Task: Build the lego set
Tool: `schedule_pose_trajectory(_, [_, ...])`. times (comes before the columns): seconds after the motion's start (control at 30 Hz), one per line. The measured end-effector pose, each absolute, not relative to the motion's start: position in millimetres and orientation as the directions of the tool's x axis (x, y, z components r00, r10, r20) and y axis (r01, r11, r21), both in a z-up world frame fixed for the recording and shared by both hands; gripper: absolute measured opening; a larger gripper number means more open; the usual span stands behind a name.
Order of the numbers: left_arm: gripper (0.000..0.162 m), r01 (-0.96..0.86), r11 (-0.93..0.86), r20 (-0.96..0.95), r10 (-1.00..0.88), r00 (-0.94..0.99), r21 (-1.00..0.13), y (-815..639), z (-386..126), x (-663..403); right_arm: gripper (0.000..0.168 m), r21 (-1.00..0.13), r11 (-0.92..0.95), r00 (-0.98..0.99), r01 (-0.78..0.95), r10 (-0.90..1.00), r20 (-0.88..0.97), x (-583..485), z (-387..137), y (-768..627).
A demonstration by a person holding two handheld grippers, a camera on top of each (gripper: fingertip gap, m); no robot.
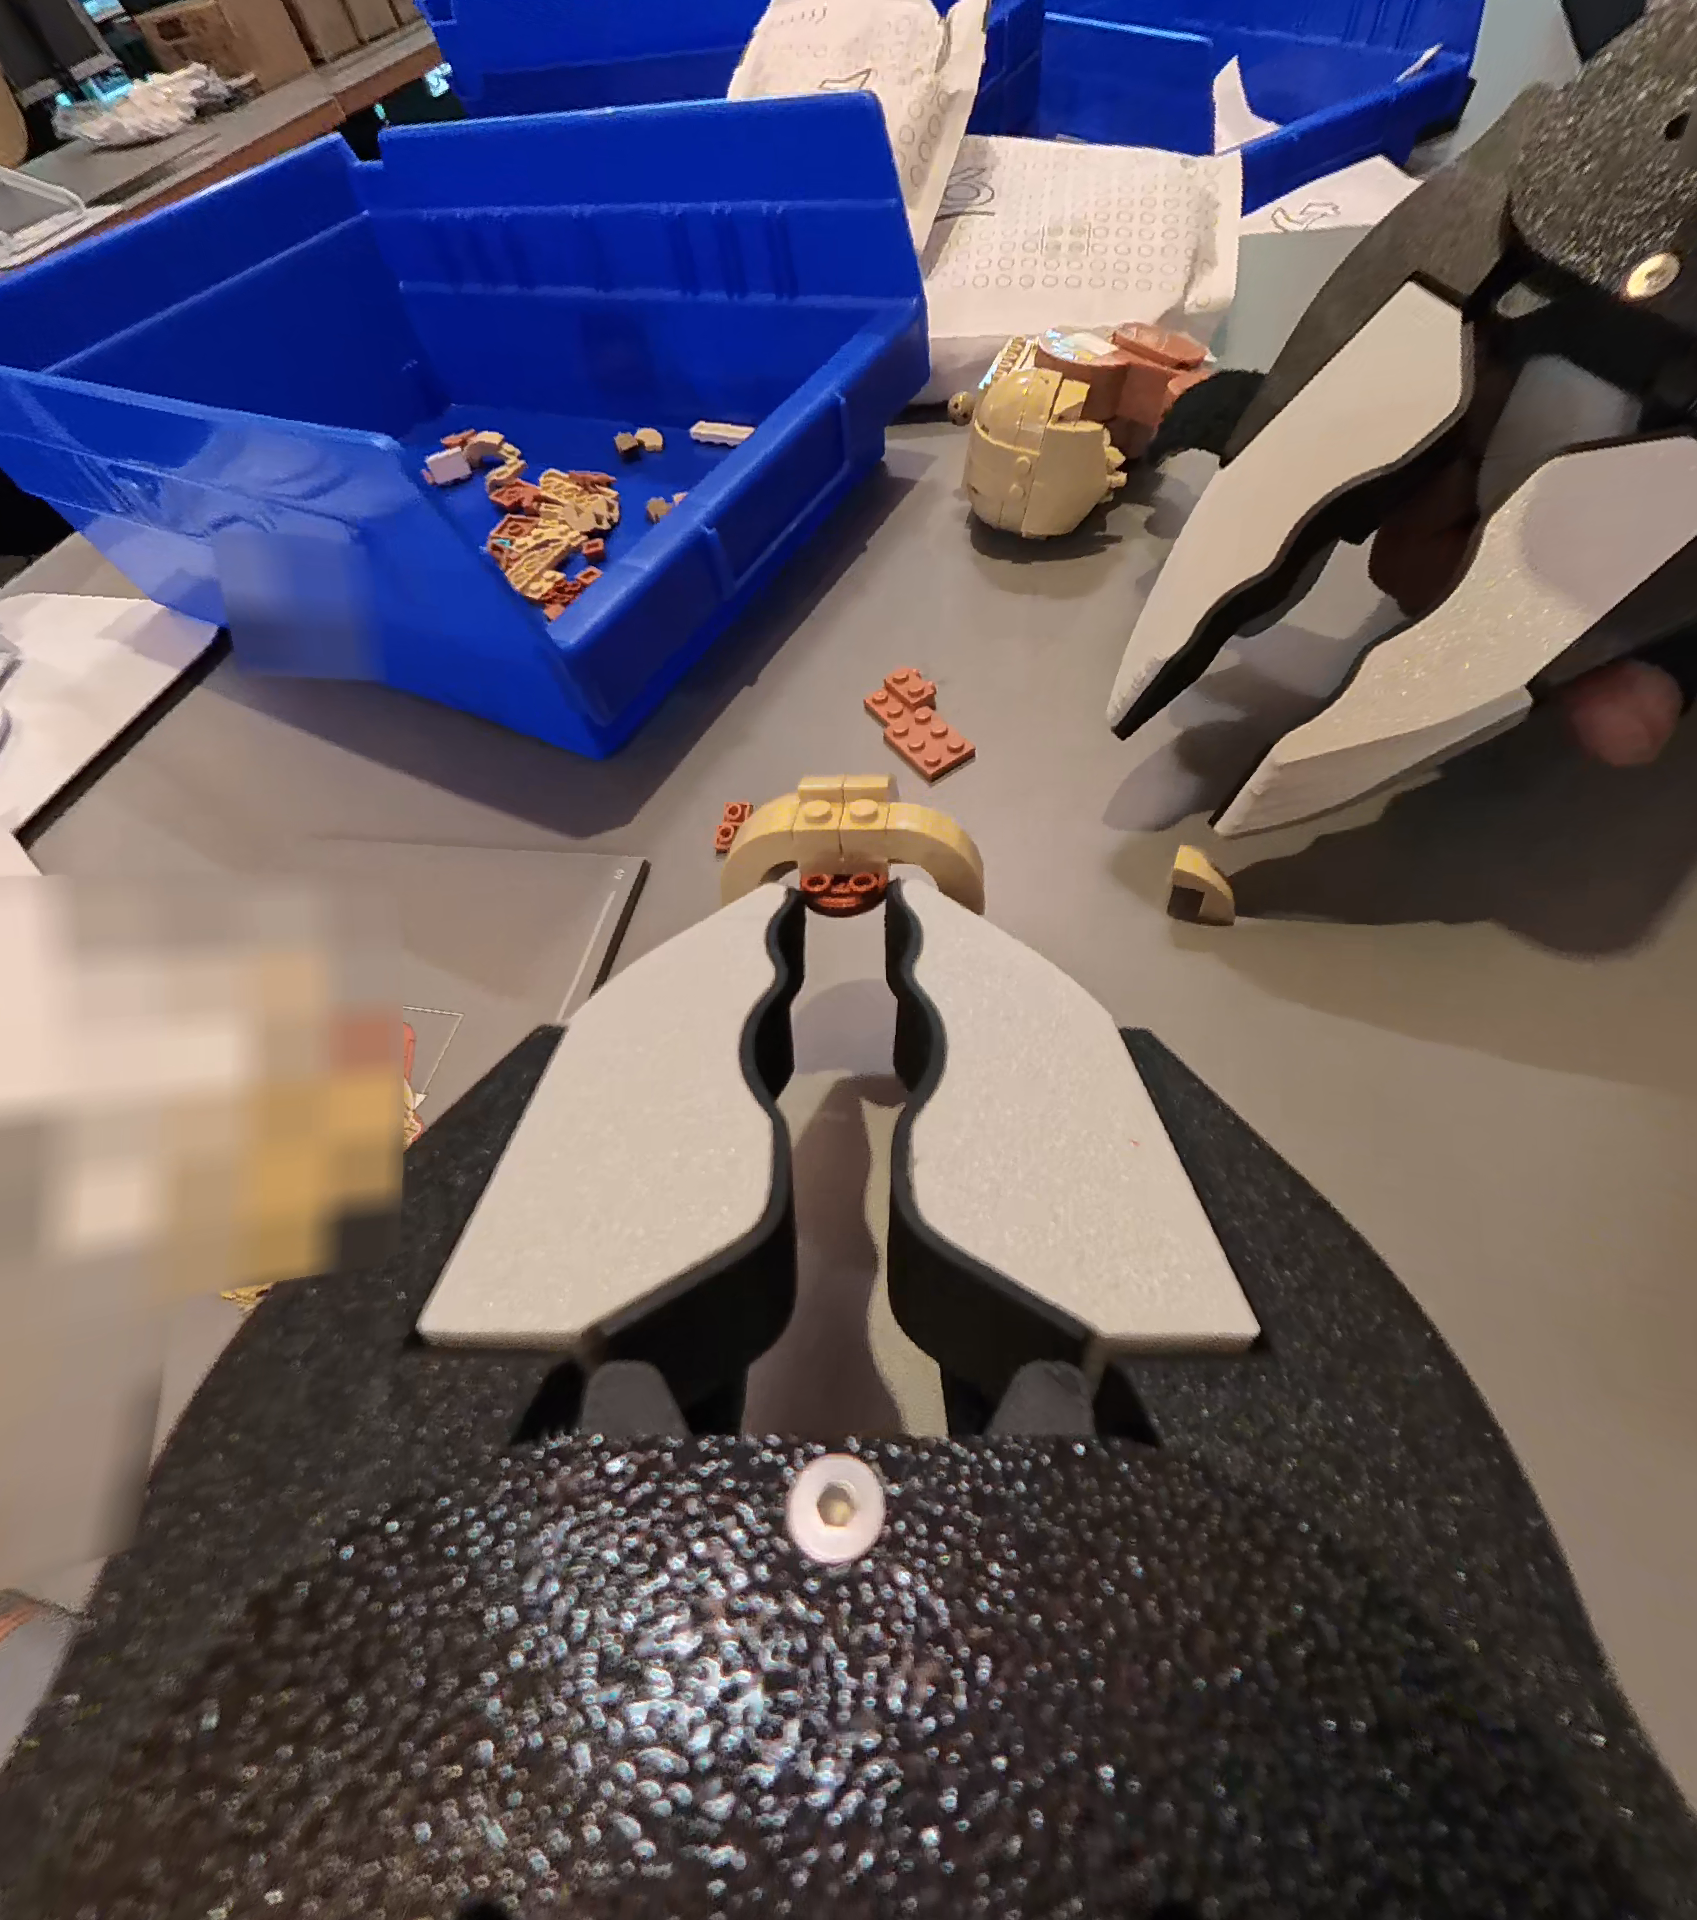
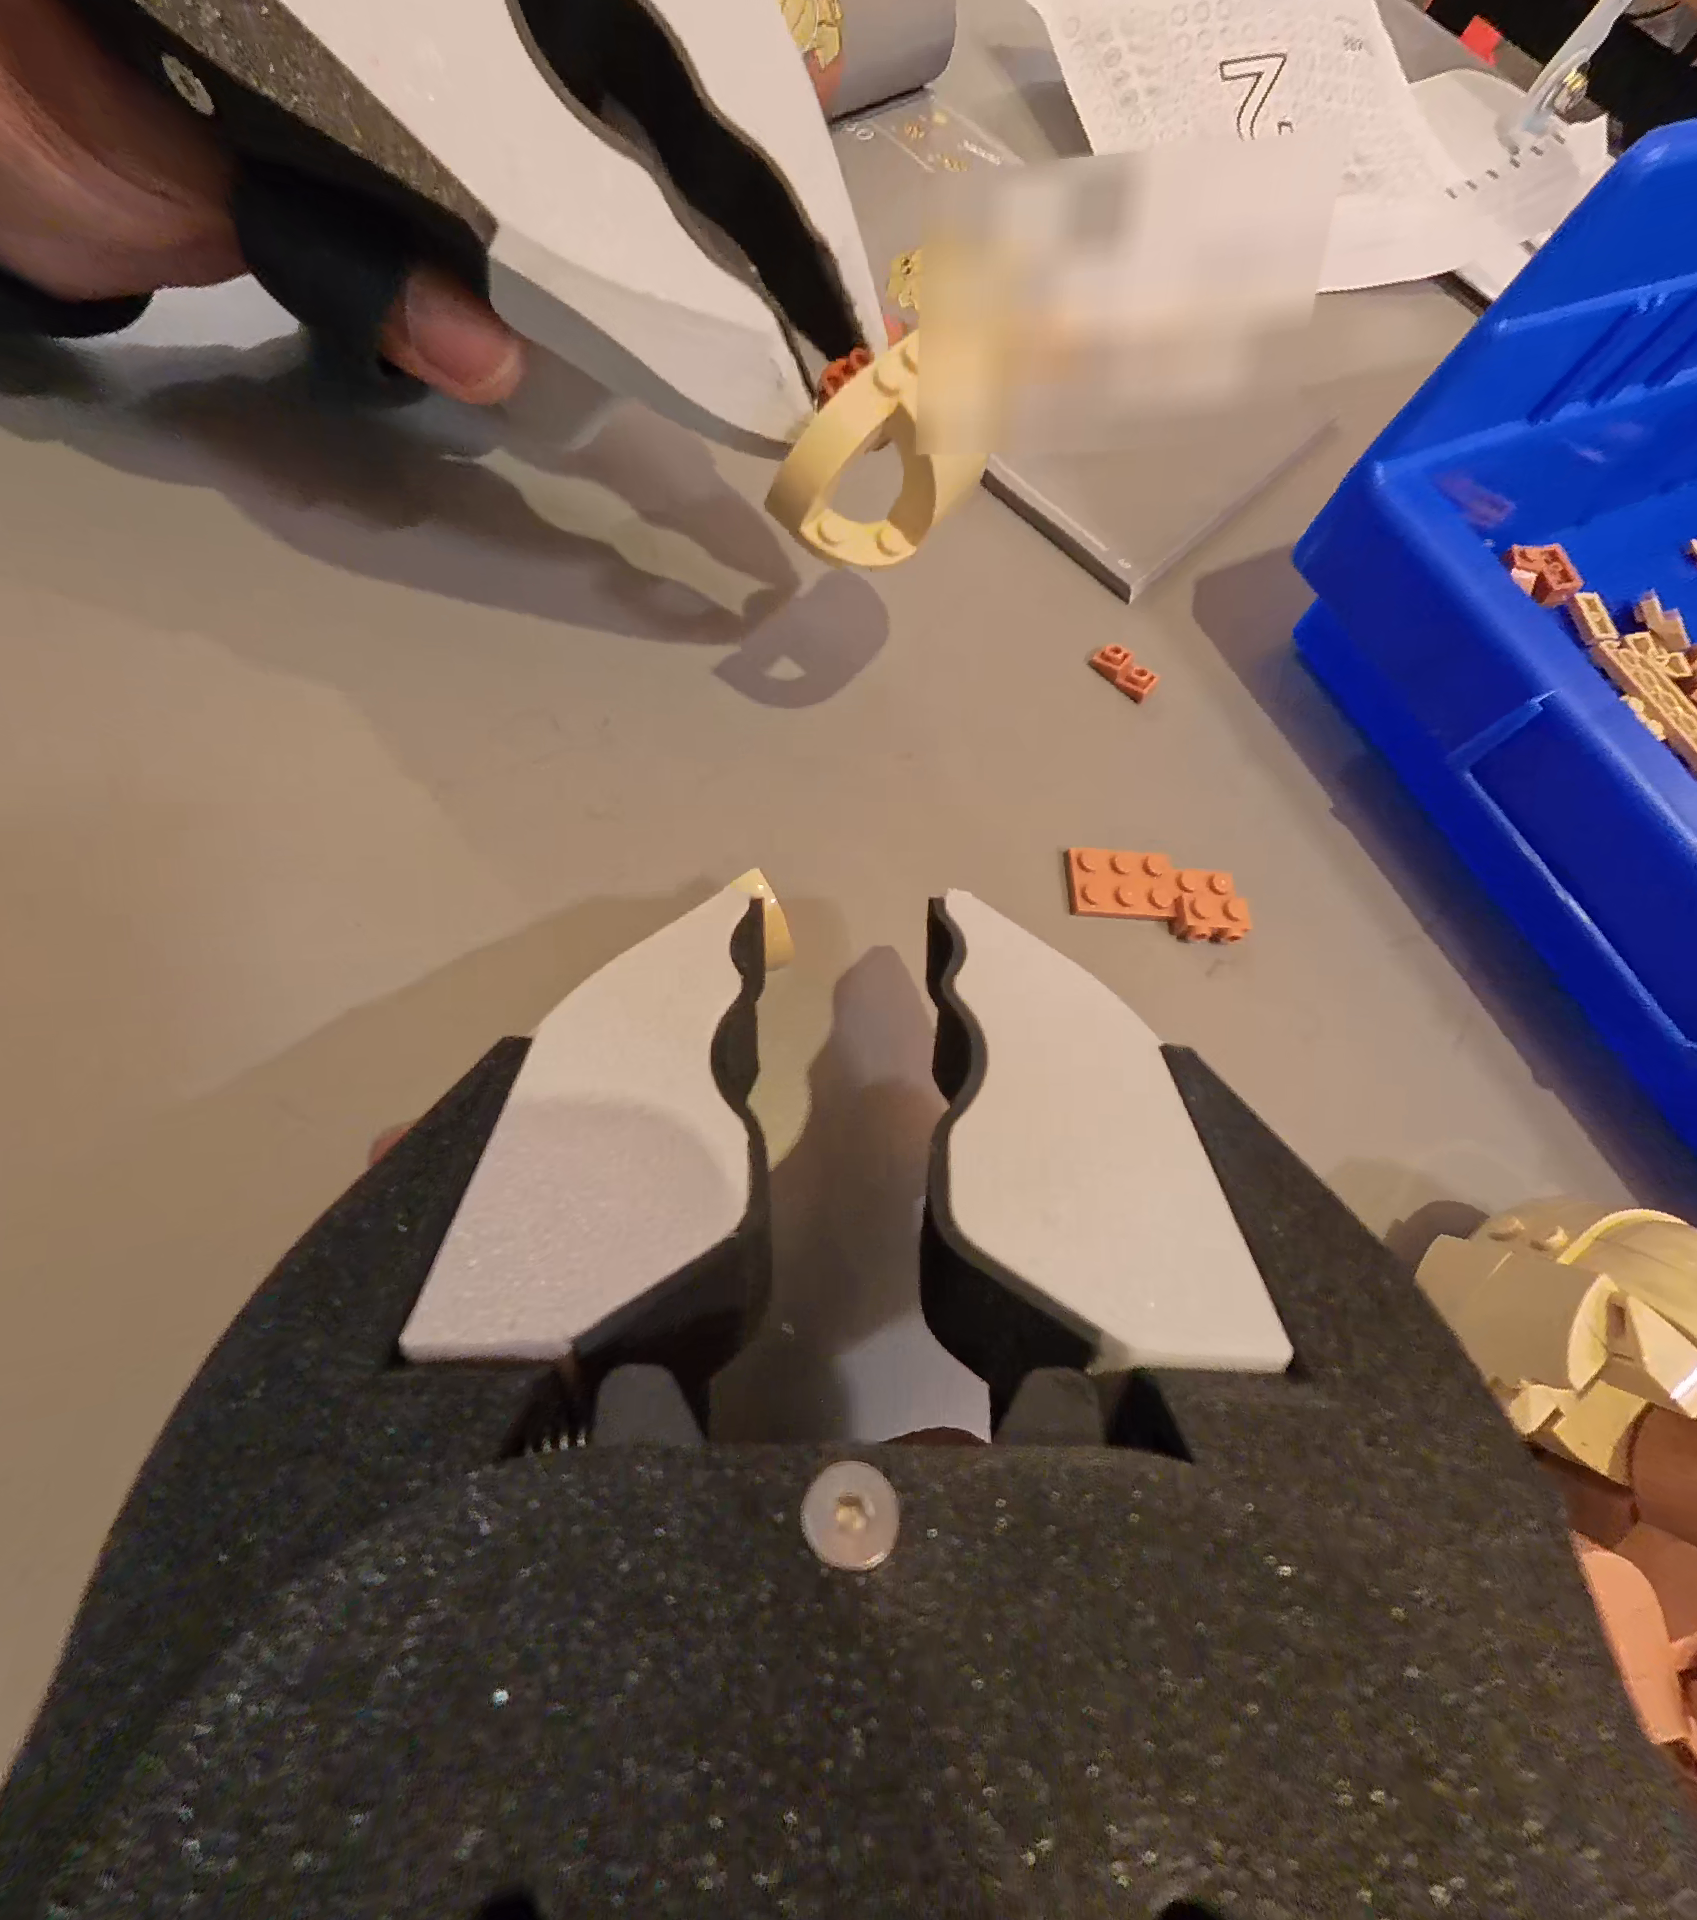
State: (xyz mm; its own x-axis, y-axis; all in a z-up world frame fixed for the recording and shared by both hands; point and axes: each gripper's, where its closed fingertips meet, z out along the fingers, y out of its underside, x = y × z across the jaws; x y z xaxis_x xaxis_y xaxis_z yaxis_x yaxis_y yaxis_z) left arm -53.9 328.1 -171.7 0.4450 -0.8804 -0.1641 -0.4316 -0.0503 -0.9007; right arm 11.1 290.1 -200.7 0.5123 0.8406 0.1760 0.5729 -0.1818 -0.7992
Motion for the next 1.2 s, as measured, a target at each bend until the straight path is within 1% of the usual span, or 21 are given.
schedule_pose_trajectory(0.3, [0.014,-0.479,-0.039,-0.211,-0.864,0.457,-0.877,330,-177,-57,0.031,-0.761,-0.231,0.530,0.606,0.831,0.169,16,-209,284])
schedule_pose_trajectory(0.5, [0.014,-0.529,-0.008,-0.261,-0.864,0.431,-0.849,327,-183,-55,0.032,-0.727,-0.269,0.543,0.632,0.823,0.168,15,-216,279])
schedule_pose_trajectory(0.67, [0.014,-0.549,0.012,-0.278,-0.871,0.404,-0.836,324,-186,-53,0.031,-0.721,-0.288,0.544,0.630,0.826,0.146,6,-217,277])
schedule_pose_trajectory(0.73, [0.014,-0.555,0.015,-0.278,-0.876,0.393,-0.832,322,-187,-52,0.030,-0.719,-0.292,0.542,0.631,0.828,0.139,3,-218,277])
schedule_pose_trajectory(0.97, [0.014,-0.571,0.027,-0.288,-0.882,0.373,-0.821,319,-190,-50,0.018,-0.709,-0.314,0.547,0.632,0.828,0.121,-4,-219,279])
schedule_pose_trajectory(1.2, [0.014,-0.575,0.031,-0.280,-0.894,0.350,-0.817,314,-191,-48,0.017,-0.710,-0.334,0.553,0.619,0.828,0.093,-3,-220,281])
